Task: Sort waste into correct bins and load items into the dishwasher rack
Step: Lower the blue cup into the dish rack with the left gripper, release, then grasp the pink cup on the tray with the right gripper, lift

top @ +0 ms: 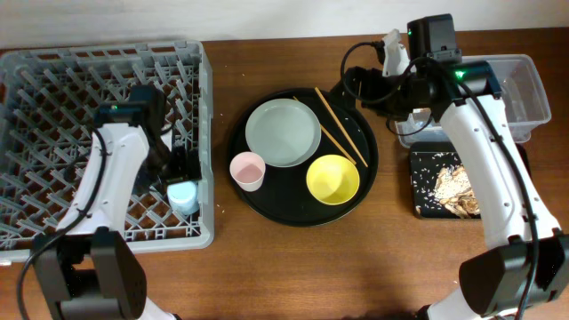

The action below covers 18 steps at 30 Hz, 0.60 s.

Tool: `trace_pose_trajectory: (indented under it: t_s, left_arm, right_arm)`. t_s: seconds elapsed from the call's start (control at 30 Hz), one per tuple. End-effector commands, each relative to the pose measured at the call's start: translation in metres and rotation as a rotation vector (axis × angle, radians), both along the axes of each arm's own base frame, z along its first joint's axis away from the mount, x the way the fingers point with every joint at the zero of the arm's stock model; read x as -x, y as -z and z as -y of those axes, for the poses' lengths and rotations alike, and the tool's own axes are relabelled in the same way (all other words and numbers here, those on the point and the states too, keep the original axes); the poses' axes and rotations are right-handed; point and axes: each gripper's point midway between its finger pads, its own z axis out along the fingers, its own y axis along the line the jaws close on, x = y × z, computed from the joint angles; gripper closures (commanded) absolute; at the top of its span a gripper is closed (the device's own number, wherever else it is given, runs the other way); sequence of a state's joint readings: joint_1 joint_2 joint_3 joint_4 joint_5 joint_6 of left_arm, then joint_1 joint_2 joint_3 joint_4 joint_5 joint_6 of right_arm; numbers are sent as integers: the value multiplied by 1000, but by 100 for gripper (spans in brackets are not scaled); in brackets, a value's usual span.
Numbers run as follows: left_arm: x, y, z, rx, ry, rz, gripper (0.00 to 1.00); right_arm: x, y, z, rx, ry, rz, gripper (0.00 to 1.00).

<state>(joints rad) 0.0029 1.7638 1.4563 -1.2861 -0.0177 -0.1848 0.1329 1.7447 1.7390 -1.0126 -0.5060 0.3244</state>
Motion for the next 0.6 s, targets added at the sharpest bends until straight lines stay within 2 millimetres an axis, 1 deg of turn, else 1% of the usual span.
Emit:
trace_pose_trajectory:
  t_s: [0.0,0.03,0.07,0.1,0.17,0.2,0.23,0.3,0.33,0.4,0.47,0.57]
  left_arm:
    - [-35,-58,8,46,-10,164,1]
    - [-41,-72,10,61,-8,197,1]
    - [-47,-89,14,81,-5,240,1]
    - [-53,-102,16,97,-2,276,1]
    - [-64,-126,23,137,8,350,1]
    - [-68,-133,27,157,13,378,1]
    - [-72,-137,29,172,18,397,1]
    - [-76,-141,32,187,23,420,1]
    - [-78,-140,32,186,23,423,1]
    - [-80,-141,32,186,23,431,1]
    - [-83,-142,32,186,25,443,1]
    - [-85,-142,32,186,26,451,1]
  right_arm:
    - [15,5,-18,41,-72,-22,1]
    - [22,9,-24,52,-91,-46,0]
    - [31,17,-33,76,-116,-76,2]
    - [38,25,-41,101,-137,-98,4]
    - [49,38,-57,135,-180,-124,11]
    - [55,47,-66,159,-194,-137,16]
    - [59,56,-70,184,-181,-156,20]
    - [65,73,-81,233,-163,-180,23]
    - [66,82,-90,240,-172,-176,23]
    - [67,92,-103,238,-197,-163,26]
    - [66,108,-124,228,-230,-139,31]
    - [58,125,-145,188,-218,-145,39]
